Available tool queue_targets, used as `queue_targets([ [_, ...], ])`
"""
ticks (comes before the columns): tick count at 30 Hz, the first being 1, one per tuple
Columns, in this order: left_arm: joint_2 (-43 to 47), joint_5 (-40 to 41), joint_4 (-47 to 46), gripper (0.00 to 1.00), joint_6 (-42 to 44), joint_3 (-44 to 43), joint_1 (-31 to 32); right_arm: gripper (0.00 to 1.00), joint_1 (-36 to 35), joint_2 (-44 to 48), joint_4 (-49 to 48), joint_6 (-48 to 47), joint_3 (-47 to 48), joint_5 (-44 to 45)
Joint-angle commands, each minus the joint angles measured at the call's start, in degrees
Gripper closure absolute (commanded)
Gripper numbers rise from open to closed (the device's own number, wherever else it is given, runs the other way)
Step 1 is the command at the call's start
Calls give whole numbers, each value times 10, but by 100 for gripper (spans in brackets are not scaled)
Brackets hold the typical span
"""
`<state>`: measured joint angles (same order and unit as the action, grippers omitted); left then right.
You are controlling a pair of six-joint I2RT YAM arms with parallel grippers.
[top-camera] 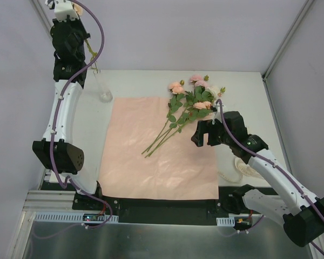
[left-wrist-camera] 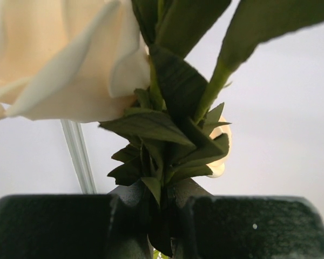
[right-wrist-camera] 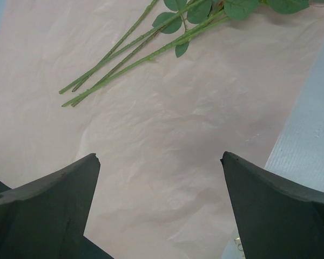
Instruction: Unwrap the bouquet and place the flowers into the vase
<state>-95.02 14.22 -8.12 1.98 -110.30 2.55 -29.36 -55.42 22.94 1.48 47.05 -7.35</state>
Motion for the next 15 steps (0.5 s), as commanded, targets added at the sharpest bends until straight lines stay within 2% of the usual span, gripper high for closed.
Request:
queue_targets([
  [1,-2,17,-51,100,-14,21,-8,0,4,-5,-15,5,27,-7],
  [15,-4,53,-116,100,-18,118,-9,1,4,-20,-20,11,28,-13],
])
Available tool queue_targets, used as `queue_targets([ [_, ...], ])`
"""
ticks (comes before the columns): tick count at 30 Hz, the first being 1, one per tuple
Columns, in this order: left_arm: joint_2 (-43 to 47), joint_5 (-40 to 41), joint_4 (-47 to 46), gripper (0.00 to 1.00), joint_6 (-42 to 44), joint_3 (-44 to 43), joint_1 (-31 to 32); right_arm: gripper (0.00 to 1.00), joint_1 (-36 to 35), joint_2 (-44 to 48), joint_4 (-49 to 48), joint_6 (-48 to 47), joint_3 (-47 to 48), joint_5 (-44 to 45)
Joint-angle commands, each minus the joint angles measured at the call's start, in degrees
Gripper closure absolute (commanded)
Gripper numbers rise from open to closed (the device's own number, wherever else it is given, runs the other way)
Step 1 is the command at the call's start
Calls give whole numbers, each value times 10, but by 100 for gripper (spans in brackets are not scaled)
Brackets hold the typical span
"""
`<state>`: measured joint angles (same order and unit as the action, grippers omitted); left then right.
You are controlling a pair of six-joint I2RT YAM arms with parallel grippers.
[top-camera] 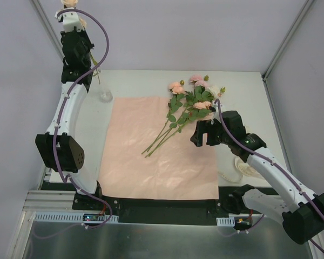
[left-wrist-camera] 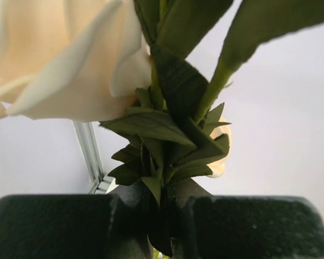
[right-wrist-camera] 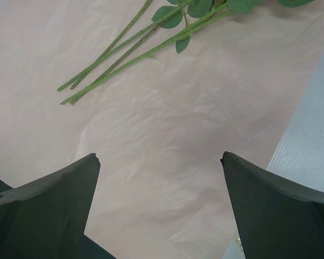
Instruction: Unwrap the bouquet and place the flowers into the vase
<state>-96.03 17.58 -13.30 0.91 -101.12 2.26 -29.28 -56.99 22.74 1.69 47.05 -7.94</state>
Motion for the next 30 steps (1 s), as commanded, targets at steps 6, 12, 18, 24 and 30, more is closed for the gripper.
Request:
queue_targets([
  [6,-4,34,-76,100,-4,44,-7,0,4,-8,-21,10,26,-8],
  [12,-12,44,-91,100,-2,64,-7,0,4,-15,-24,13,26,-9],
  [18,-28,53,-105,100,2,77,-7,0,4,-16,-23,12,25,-9],
  [24,-36,56,-105,100,-5,92,-7,0,4,-15,-22,15,25,-9],
  [30,-29,57,-104,73,-7,120,-7,0,4,-17,-21,16,25,-14],
])
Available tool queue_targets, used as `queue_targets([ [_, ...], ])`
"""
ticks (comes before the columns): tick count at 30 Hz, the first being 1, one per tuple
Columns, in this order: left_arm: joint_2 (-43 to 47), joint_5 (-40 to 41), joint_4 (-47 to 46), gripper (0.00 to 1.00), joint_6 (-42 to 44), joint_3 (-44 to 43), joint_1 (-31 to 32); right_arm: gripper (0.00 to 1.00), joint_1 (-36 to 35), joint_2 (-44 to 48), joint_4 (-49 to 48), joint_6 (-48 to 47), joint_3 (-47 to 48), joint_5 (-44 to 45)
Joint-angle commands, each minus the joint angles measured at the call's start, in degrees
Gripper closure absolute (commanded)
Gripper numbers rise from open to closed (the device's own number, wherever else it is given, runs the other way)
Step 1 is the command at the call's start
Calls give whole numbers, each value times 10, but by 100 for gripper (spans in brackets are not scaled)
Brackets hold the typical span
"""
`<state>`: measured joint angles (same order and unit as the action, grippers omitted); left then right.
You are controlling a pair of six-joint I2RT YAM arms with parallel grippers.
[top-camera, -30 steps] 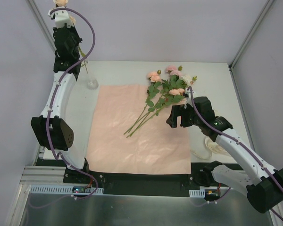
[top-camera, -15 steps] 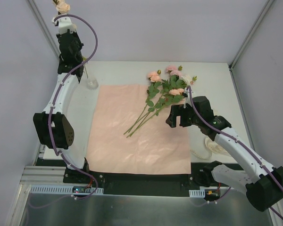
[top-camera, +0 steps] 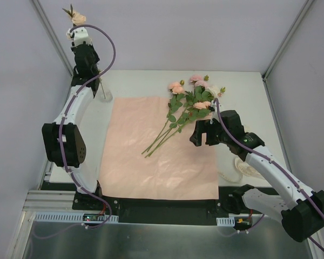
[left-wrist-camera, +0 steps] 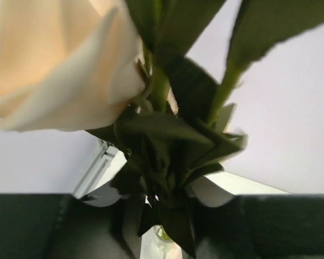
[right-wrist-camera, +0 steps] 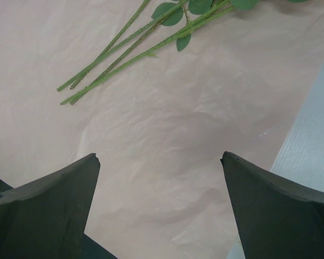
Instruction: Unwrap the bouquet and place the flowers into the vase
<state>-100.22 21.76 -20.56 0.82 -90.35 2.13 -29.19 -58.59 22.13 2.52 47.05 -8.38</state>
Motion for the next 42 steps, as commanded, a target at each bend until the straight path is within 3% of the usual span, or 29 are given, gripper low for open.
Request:
queue_targets([
  [1,20,15,-22,59,-7,16,-5,0,3,0,-16,8,25,-9],
  [3,32,12,-6,48,-7,24,-5,0,3,-1,-15,10,25,-10],
  [4,50,9,10,34,-26,27,-5,0,3,-2,-15,11,26,-11],
  [6,72,-2,32,21,-44,41,-5,0,3,-4,-16,14,27,-16],
  [11,130,-27,141,1,-75,35,-5,0,4,-6,-15,20,26,-23],
  [22,254,-97,327,1,-146,54,-5,0,3,-23,-3,28,32,-27],
  [25,306,-196,333,7,-164,103,-5,0,4,-39,5,42,41,-17],
  [29,334,-457,324,19,-170,190,-3,0,25,-73,20,96,49,13],
  [32,325,-541,324,24,-158,229,33,5,74,-109,3,152,40,-37],
  [37,286,-512,322,29,-148,266,170,21,137,-205,-100,245,30,-130],
  [42,239,-501,317,35,-158,255,237,28,138,-283,-147,272,67,-152],
])
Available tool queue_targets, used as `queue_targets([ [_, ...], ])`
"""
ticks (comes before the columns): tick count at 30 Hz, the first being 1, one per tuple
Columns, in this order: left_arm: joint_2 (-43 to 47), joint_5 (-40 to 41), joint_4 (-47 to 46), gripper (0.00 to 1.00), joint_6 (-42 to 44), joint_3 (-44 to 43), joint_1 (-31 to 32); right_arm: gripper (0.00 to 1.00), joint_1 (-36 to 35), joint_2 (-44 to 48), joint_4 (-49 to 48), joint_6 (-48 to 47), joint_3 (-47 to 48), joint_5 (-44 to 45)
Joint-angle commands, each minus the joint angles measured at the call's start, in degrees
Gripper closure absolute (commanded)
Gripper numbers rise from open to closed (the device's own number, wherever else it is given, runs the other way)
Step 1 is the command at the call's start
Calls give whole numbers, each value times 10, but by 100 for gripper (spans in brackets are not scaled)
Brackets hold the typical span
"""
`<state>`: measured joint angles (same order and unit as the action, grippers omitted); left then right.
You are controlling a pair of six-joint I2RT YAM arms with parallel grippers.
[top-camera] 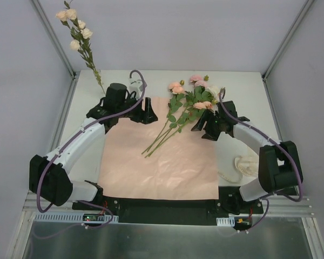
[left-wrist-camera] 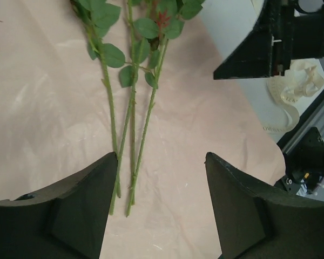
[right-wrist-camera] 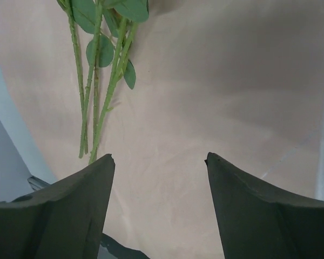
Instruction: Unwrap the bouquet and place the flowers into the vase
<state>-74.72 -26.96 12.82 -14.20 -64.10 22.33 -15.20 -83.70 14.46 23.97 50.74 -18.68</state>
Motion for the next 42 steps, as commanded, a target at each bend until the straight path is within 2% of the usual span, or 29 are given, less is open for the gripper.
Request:
queue_targets([
  [1,-27,-16,-17,35,-10,-11,41,30,-4,-38,-79,74,30,-47],
  [8,-56,-25,-22,35,-25,-2,61,44,-48,-119,-116,112,75,-45],
  [15,-7,-16,-23,33,-2,42,61,53,-102,-197,-134,150,112,-19],
  [22,44,-12,-17,33,10,82,61,64,-124,-241,-142,180,126,21],
  [25,60,-9,-12,32,16,86,61,74,-126,-242,-142,185,128,37],
  [29,76,-1,-3,32,22,88,61,86,-125,-213,-134,179,117,74],
  [30,81,0,-3,32,23,90,61,91,-126,-207,-131,177,111,82],
  [31,84,3,-3,32,23,92,61,99,-124,-199,-130,176,105,96],
  [34,85,3,-4,32,26,89,61,100,-121,-166,-129,170,81,125],
  [42,72,-12,-2,32,17,59,61,99,-120,-2,-142,131,-13,182],
])
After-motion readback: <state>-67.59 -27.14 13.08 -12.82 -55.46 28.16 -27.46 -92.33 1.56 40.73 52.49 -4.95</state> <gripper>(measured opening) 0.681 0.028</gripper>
